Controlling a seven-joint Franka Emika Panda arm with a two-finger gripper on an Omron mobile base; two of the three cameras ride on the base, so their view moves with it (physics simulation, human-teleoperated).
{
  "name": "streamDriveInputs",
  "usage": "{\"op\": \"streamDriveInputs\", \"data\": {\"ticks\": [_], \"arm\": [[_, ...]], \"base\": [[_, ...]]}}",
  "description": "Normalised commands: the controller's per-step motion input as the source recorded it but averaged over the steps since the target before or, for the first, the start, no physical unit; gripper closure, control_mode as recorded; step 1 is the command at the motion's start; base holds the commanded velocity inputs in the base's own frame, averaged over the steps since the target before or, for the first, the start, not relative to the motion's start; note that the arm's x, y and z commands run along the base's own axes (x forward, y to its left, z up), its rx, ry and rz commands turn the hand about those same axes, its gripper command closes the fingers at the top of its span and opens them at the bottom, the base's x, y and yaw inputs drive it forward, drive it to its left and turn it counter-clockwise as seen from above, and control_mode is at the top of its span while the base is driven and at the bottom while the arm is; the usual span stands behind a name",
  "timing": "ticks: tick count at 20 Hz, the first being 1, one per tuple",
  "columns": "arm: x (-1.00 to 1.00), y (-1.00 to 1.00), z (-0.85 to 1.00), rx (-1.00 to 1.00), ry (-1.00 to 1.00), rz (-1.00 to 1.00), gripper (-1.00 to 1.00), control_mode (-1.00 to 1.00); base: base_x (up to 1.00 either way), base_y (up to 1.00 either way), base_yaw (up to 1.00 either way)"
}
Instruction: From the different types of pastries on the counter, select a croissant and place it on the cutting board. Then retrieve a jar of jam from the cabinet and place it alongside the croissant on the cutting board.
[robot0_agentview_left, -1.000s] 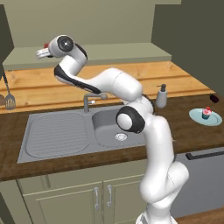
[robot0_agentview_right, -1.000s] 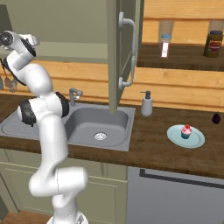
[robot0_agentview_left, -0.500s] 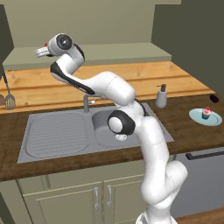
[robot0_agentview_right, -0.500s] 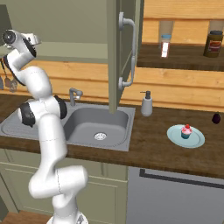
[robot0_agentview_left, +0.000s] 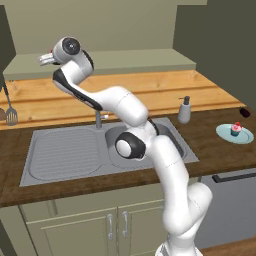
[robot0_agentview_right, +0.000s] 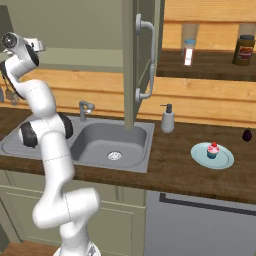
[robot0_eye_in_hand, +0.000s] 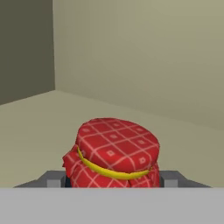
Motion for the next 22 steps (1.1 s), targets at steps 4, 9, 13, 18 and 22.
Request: {"op": "streamDriveInputs", "data": {"ticks": [4, 9, 13, 18, 22], "arm": [[0.00, 0.00, 0.00, 0.00, 0.04, 0.00, 1.00, -1.00], [0.00, 0.00, 0.00, 0.00, 0.01, 0.00, 1.00, -1.00], [-0.09, 0.00, 0.01, 0.00, 0.00, 0.00, 1.00, -1.00], [-0.57, 0.00, 0.06, 0.00, 0.00, 0.00, 1.00, -1.00], [-0.67, 0.00, 0.24, 0.00, -0.06, -0.04, 1.00, -1.00]], "base": [[0.00, 0.00, 0.00], [0.00, 0.00, 0.00], [0.00, 0.00, 0.00], [0.00, 0.00, 0.00], [0.00, 0.00, 0.00]]}}
